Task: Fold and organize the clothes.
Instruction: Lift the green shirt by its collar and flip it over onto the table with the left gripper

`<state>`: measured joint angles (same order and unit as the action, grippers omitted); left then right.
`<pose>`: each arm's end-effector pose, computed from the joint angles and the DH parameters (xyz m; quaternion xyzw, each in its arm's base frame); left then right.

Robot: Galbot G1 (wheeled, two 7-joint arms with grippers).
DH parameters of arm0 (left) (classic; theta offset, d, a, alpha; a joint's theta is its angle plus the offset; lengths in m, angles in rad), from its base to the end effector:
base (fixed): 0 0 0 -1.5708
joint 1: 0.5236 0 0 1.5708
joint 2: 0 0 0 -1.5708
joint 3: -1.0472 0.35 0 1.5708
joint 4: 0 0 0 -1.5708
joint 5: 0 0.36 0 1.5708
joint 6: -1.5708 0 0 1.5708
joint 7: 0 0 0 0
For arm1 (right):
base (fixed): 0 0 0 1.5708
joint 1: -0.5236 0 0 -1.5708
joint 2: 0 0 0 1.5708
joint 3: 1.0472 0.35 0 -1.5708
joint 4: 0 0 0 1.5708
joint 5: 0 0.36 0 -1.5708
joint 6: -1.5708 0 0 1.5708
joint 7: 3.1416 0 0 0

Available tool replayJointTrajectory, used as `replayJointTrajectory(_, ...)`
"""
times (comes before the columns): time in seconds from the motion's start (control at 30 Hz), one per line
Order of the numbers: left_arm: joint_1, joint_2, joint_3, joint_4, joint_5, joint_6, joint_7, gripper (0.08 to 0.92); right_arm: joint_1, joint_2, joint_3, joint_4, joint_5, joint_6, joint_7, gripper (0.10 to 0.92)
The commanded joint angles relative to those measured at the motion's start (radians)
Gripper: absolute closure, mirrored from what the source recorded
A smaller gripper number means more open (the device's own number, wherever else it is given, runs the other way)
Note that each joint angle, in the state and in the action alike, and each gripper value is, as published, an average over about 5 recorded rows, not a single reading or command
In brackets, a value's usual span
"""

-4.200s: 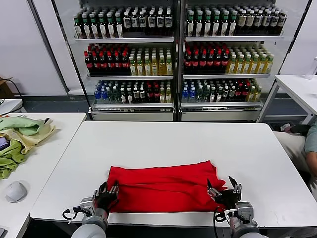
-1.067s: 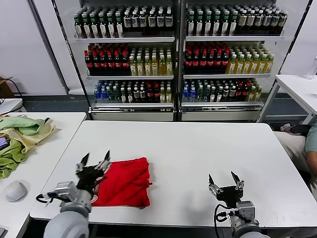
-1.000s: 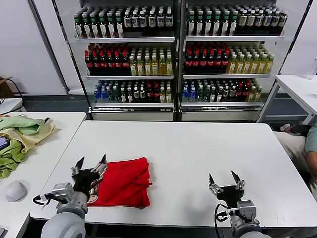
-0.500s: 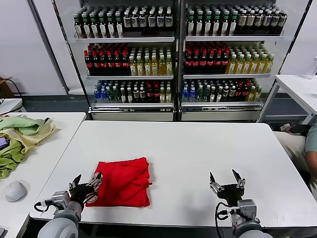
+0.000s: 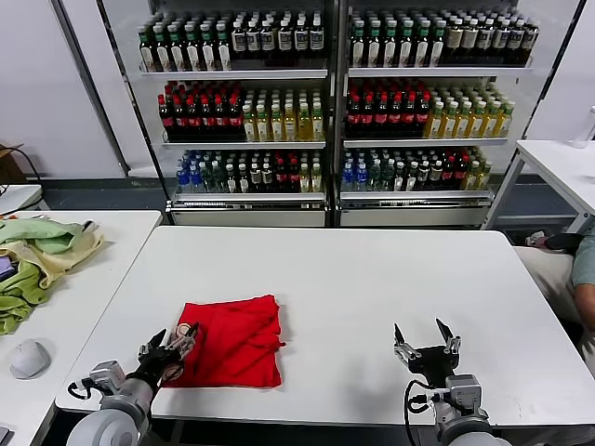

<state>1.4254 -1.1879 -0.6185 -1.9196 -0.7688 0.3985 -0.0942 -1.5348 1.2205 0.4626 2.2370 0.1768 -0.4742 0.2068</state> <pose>0.2397 0.1145 -0.3089 -0.0118 -0.9613 0.1700 0.2163 0.1907 -0.0276 -0.2434 0.0119 -0.9840 0.0875 0.1544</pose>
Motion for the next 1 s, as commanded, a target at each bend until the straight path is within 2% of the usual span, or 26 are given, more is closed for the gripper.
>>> replayJointTrajectory(0.03,0.009,-0.009,-0.059,0.045,-0.275,0.023,0.101,0.177,0.000,-0.001,0.001,-0.001,0.001,0.001,0.000,0.203)
replayJointTrajectory(0.33,0.013,-0.020,-0.047,0.045,-0.274,0.019,0.100,0.180,0.000,-0.004,0.000,-0.003,0.001,0.002,0.000,0.203)
replayJointTrajectory(0.43,0.015,-0.020,-0.045,0.050,-0.270,0.016,0.100,0.226,0.000,-0.004,0.002,-0.002,0.001,0.002,0.000,0.203)
replayJointTrajectory(1.0,0.003,-0.011,-0.037,0.074,-0.217,-0.036,0.105,0.718,-0.003,0.001,0.002,-0.002,0.000,0.007,0.001,0.203)
